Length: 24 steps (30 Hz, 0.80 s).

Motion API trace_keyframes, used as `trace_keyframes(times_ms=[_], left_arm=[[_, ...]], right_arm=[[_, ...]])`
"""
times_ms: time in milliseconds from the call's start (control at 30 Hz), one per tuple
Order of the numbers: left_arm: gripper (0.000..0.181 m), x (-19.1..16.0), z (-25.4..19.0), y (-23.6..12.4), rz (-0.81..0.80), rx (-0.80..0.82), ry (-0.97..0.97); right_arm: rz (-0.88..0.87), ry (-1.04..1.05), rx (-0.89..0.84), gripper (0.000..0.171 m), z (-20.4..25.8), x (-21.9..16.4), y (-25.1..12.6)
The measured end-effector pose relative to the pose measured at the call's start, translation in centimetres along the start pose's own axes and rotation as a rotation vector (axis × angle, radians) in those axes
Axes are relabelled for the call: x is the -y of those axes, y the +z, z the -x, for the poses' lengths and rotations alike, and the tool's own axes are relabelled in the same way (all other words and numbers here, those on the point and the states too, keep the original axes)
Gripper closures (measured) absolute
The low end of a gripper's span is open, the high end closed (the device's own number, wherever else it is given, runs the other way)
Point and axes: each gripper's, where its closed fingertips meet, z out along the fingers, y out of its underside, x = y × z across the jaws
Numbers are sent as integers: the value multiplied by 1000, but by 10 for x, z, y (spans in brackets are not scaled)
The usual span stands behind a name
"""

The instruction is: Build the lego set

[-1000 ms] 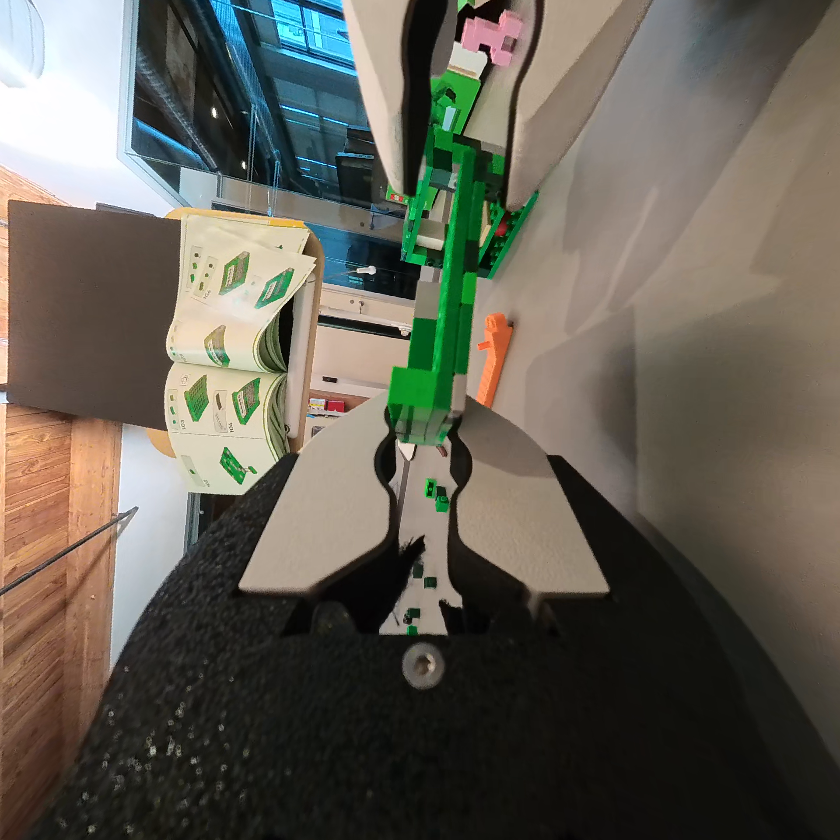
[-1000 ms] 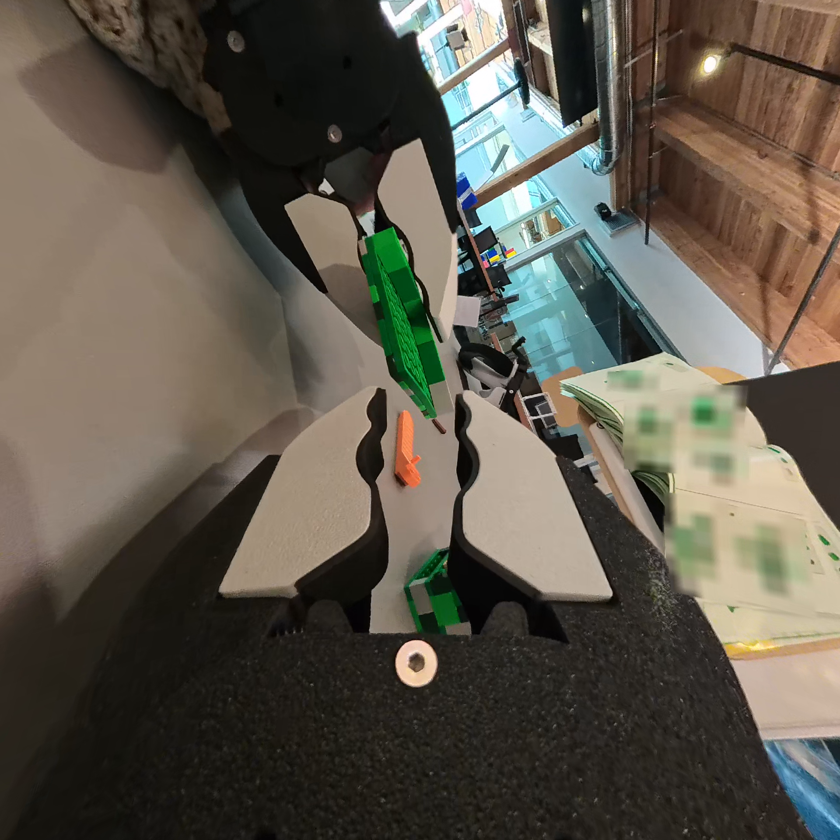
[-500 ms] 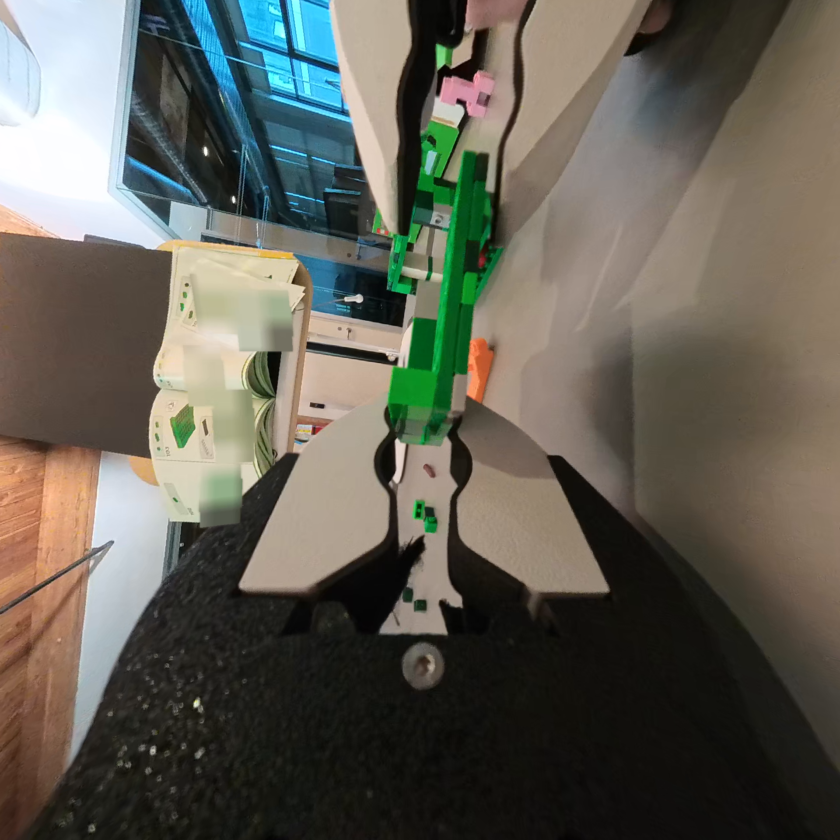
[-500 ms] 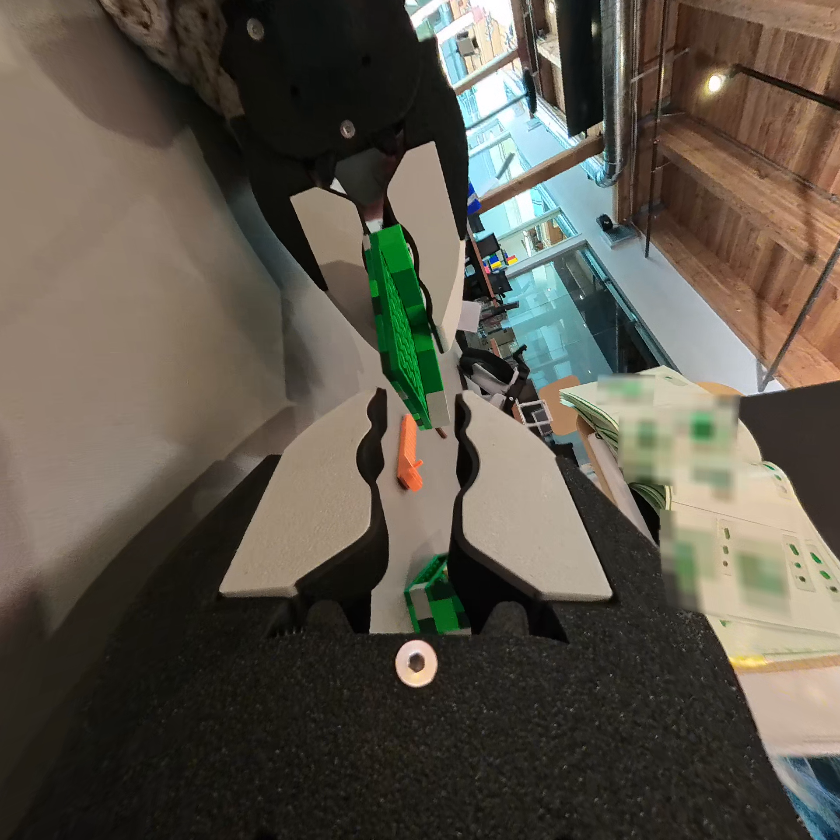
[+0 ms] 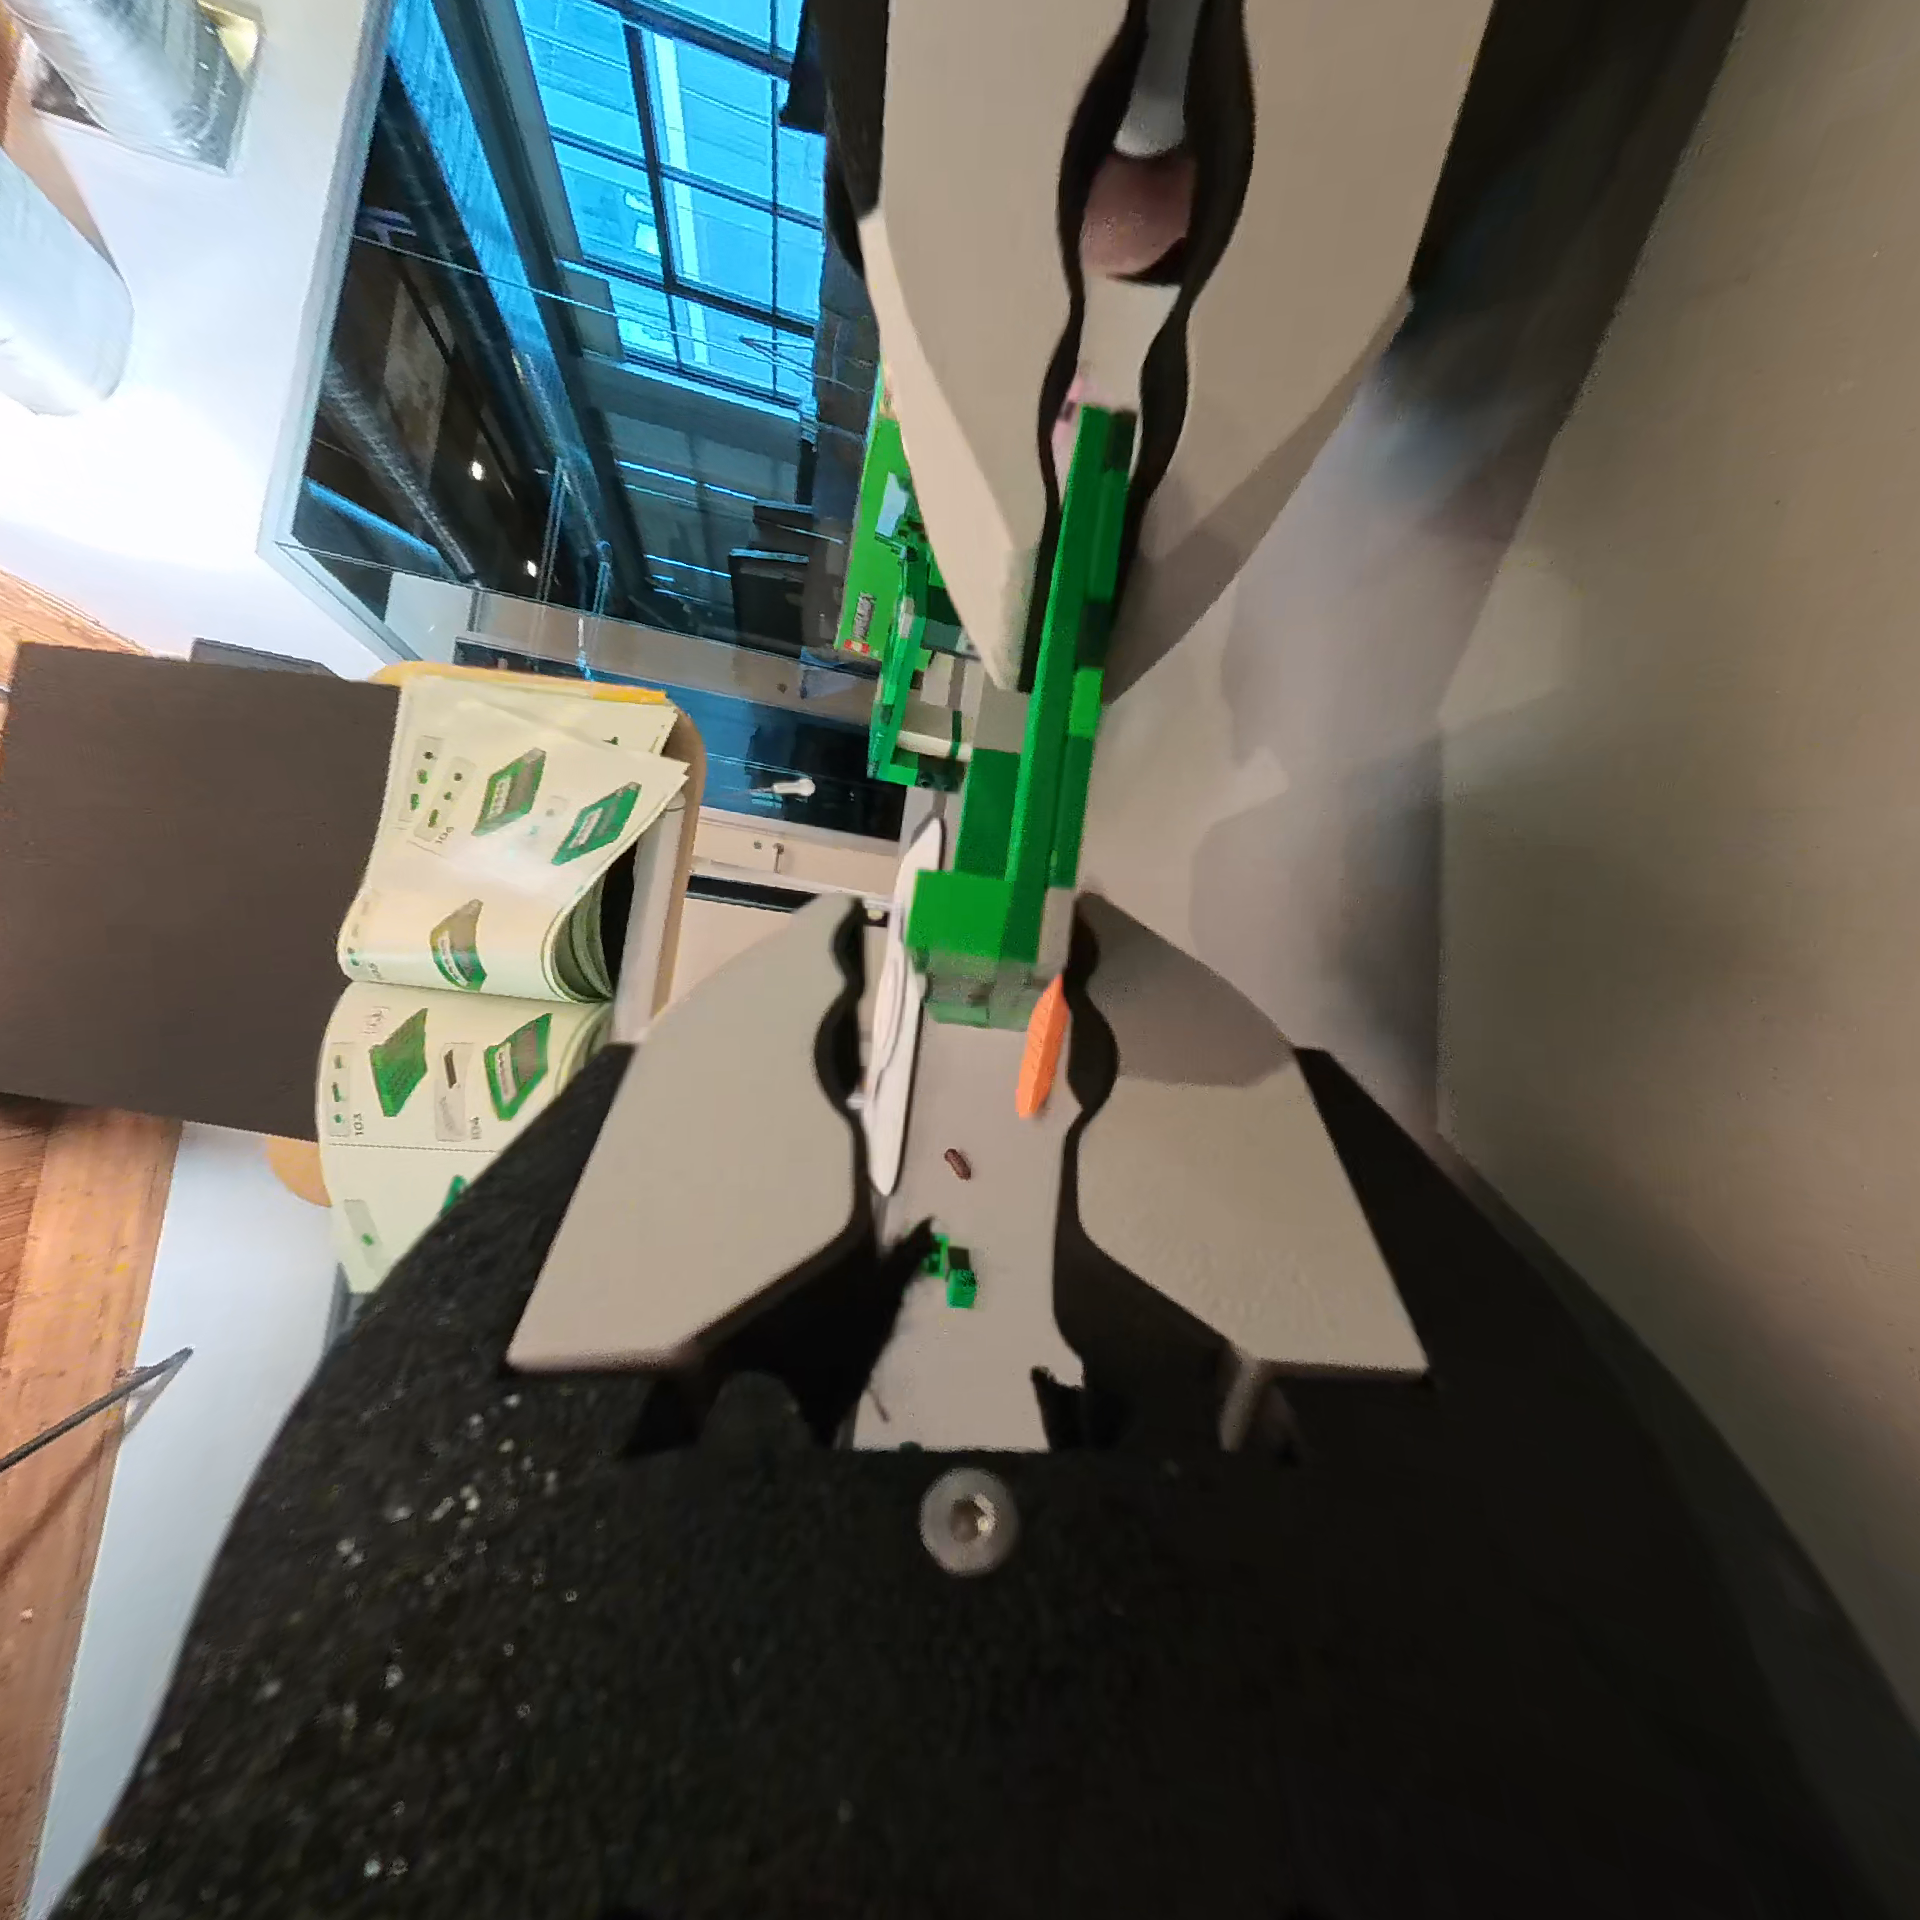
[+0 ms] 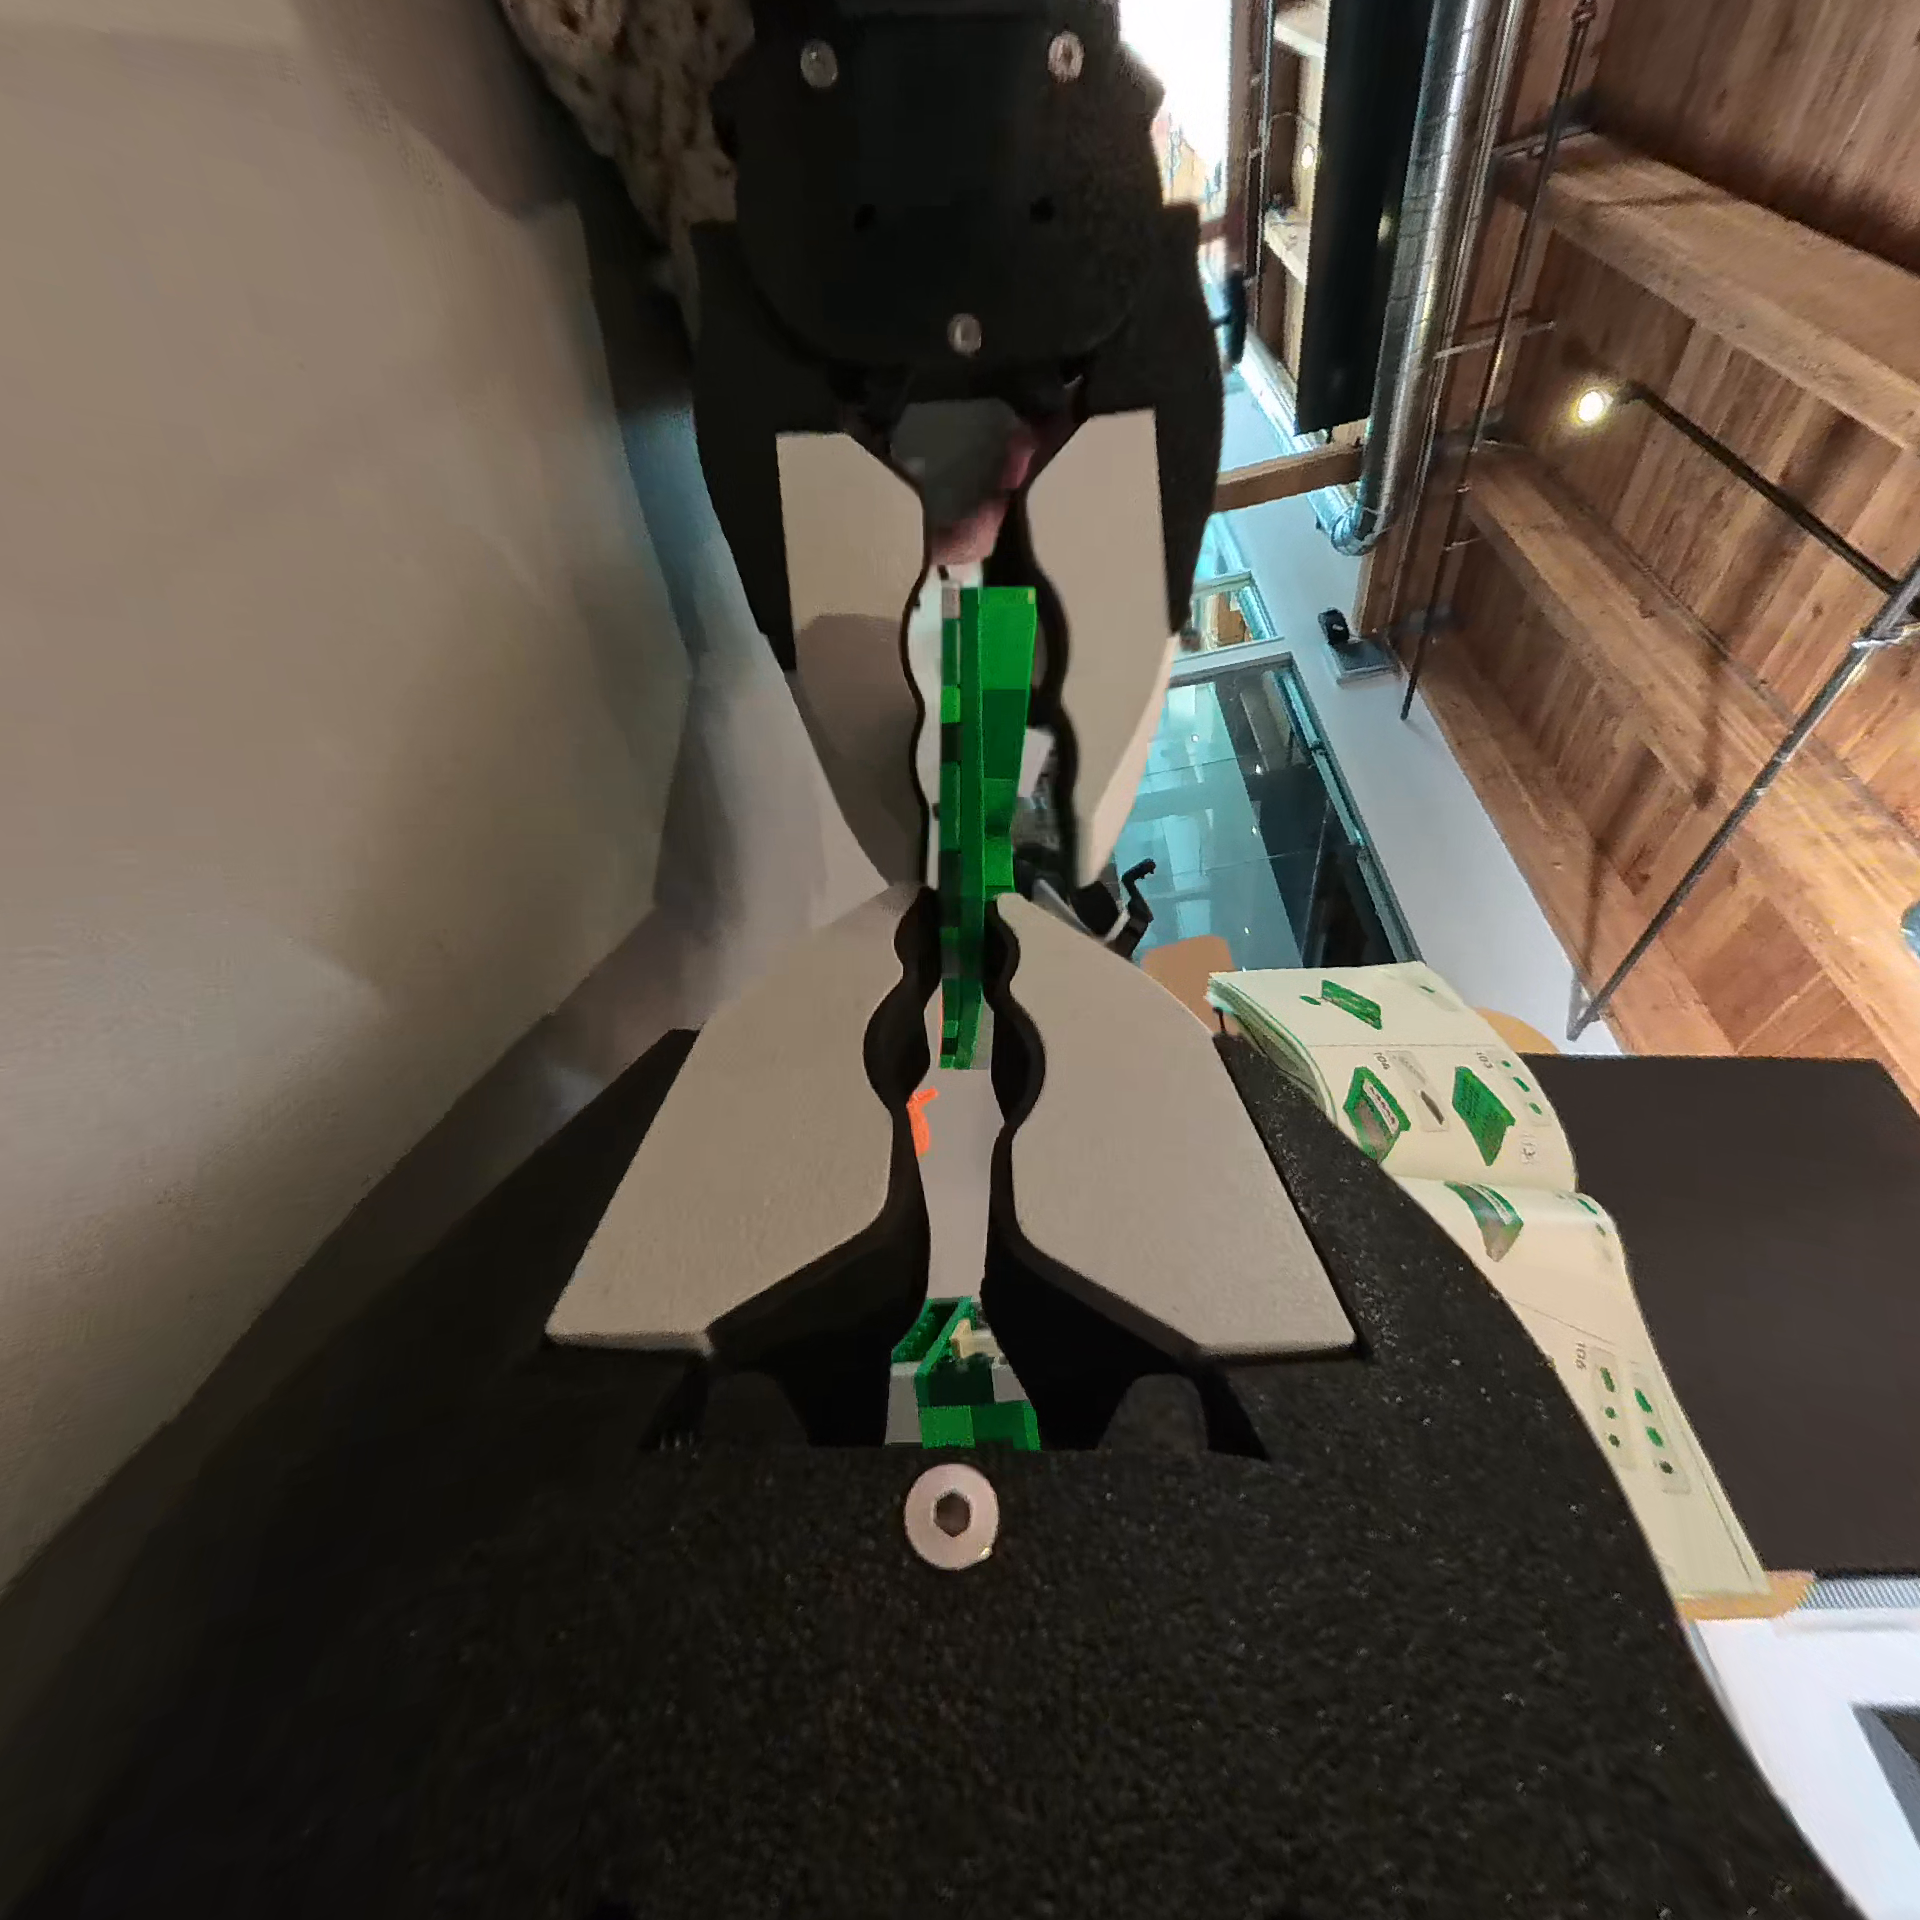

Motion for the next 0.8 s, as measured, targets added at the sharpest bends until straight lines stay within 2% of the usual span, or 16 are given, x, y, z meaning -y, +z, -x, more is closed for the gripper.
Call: trace_keyframes(times_ms=[67,133,233,333,400,467,533,633,800], left_arm=[[135,6,-2,-4,-17,5,35],[134,13,-5,-7,-48,3,82],[163,21,-10,-11,-103,-27,94],[164,19,-10,-14,-108,-23,96],[164,11,-9,-18,-93,-18,120],[164,-3,-9,-23,-78,-27,120],[164,-17,-9,-27,-67,-34,125],[164,-25,-14,-27,-52,-59,163],[164,-15,-21,-31,-89,-75,226]], right_arm=[[10,-16,1,165,1,-1,0],[10,-30,3,165,1,-1,-1],[-18,-24,18,165,5,5,0],[-31,-1,15,161,4,7,0],[-5,16,23,142,0,1,-5],[51,39,-1,141,-15,-13,-14],[87,176,-2,144,-42,-23,-18],[118,398,159,145,-71,-29,4],[246,520,611,148,-69,-52,83]])
